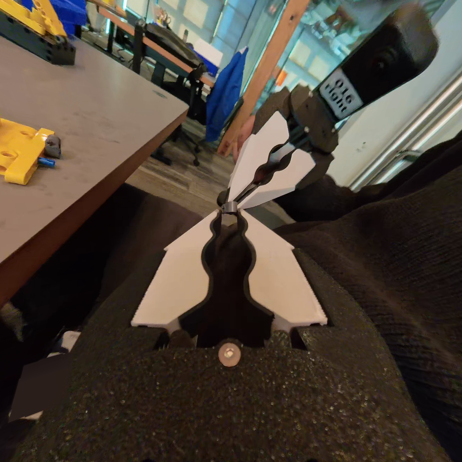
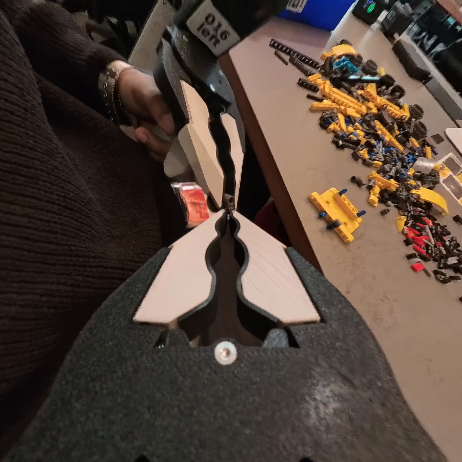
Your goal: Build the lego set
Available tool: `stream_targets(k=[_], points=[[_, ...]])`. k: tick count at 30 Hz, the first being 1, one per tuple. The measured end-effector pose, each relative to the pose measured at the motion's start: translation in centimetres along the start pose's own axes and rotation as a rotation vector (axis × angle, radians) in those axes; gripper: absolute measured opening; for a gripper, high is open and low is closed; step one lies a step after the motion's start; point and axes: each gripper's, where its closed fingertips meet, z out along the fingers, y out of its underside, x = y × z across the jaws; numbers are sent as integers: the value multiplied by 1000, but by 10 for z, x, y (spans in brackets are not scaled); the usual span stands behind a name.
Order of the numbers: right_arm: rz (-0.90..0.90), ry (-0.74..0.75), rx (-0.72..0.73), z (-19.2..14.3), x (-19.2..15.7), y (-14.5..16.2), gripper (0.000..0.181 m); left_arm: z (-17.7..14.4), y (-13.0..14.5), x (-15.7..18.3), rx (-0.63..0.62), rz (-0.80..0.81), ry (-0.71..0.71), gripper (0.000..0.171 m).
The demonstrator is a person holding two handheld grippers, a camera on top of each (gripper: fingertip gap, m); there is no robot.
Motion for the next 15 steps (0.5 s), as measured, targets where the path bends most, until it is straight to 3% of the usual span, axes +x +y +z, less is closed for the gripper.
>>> stream_targets(k=[3,7,15], points=[[1,79,130,-6,13,-15,2,-8,-21,2,118,-128,104,10],[-32,154,282,-6,26,-31,22,-20,-45,-2,283,-340,238,6],[-119,241,418,15,47,-48,25,-32,-58,-11,384,-530,386,6]])
